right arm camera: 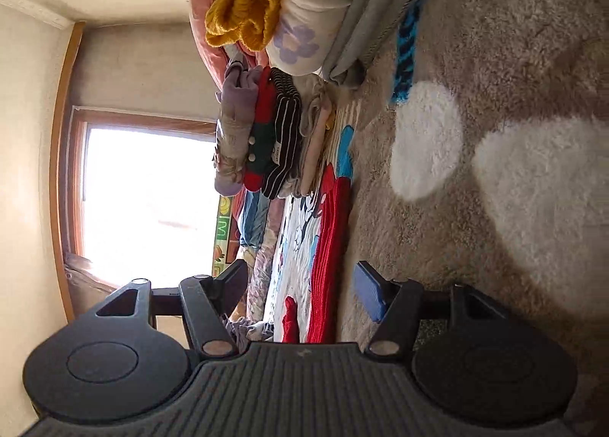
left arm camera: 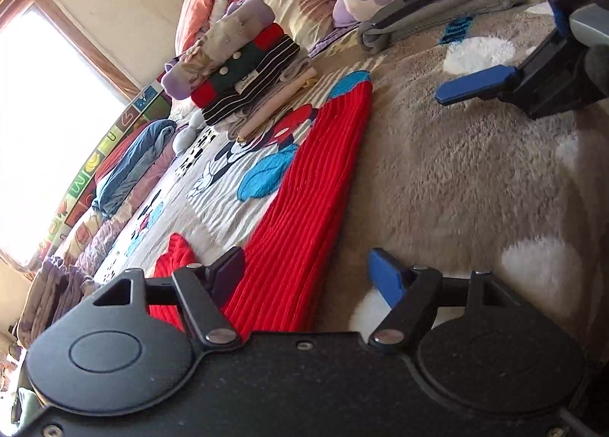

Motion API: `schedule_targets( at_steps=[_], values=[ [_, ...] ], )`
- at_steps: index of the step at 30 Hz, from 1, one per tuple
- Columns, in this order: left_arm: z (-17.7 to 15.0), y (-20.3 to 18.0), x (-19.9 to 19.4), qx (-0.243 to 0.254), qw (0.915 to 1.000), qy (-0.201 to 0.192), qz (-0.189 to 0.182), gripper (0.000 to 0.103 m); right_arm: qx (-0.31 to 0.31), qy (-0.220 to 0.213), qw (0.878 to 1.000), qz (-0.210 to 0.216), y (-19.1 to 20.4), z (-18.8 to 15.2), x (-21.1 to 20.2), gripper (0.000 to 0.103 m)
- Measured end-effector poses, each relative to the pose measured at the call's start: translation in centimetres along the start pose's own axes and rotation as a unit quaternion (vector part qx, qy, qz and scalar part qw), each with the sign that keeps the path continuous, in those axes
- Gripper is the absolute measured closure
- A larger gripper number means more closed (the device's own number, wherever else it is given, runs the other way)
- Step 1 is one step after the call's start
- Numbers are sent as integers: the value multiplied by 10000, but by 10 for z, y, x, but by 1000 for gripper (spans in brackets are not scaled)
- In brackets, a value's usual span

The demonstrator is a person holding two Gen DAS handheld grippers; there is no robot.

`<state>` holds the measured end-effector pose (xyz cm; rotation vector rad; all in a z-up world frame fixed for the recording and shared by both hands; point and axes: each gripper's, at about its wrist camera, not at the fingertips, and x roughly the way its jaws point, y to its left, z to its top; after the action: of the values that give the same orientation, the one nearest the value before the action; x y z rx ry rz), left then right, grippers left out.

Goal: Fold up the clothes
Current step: 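Grasp a red sweater sleeve with the left gripper, then lift the held sleeve up with the left gripper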

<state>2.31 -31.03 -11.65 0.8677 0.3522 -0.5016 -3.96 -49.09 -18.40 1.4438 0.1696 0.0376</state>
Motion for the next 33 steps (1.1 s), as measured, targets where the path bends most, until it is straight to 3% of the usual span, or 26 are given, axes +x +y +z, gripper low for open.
schedule_targets(
  at_steps=[4, 12, 18, 20, 27, 33],
  values=[
    [25, -9, 20, 175, 9998, 47, -40, 45, 217, -101, 9996, 153, -6, 4, -8, 41],
    [61, -23, 54, 709, 9974, 82, 115, 54, 795, -559, 9939, 520, -21, 11, -23, 39],
    [83, -28, 80, 869, 9958, 256, 99, 71, 968, -775, 9897, 717, -26, 14, -26, 36],
    [87, -17, 81, 599, 9978, 285, 10, 93, 966, -829, 9890, 758, -26, 14, -27, 34],
    [98, 33, 73, -656, 9967, 320, -347, 95, 998, -1040, 9846, 993, -24, 16, -35, 31],
    [97, 94, 54, -1880, 9799, 177, -642, 95, 393, -863, 9924, 786, -11, 10, -38, 29]
  ],
)
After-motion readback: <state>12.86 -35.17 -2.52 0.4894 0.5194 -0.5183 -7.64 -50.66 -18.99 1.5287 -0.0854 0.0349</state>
